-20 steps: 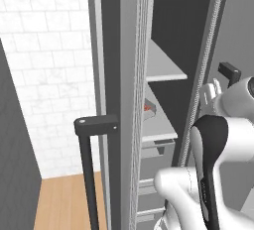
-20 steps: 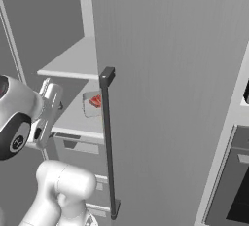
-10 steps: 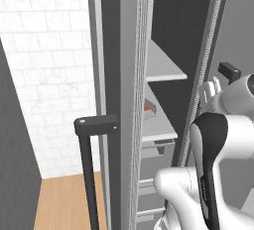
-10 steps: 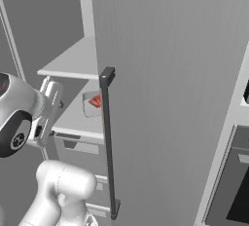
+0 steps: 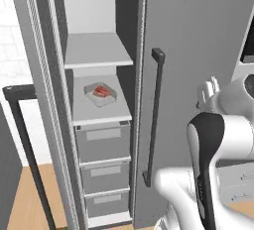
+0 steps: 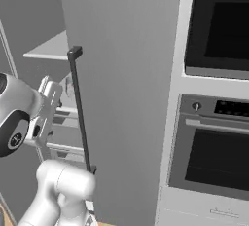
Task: Take the meat container that has the steak and place it on the second highest rack of the freezer. Then take the vegetable container that has the cucumber and lemon and place it on the highest rack of the freezer.
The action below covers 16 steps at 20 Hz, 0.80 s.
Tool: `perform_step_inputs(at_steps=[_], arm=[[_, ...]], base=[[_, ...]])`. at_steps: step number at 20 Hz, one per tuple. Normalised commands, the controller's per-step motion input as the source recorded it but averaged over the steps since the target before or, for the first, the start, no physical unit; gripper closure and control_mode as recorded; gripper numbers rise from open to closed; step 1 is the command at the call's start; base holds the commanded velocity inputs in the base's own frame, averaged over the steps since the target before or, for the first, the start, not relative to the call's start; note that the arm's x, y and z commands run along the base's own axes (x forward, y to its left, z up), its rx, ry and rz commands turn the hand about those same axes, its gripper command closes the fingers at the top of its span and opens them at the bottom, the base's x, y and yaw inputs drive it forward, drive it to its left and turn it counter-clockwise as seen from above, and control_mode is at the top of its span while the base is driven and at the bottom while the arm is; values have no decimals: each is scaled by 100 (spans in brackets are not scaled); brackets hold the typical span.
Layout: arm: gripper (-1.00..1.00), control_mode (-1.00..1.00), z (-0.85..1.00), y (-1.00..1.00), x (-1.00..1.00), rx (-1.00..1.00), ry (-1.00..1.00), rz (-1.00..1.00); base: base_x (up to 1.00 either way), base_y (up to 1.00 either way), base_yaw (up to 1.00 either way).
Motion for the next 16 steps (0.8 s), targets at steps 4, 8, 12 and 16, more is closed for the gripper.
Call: perform_step_inputs(at_steps=[4, 8, 12, 16], arm=[[-100, 100, 0, 0, 0, 0, 0, 0], [-100, 100, 0, 0, 0, 0, 0, 0], [-100, 100, 0, 0, 0, 0, 0, 0], [-100, 100, 0, 0, 0, 0, 0, 0]], base=[[-46, -100, -38], [-5, -100, -40], [27, -100, -13], [39, -100, 0]])
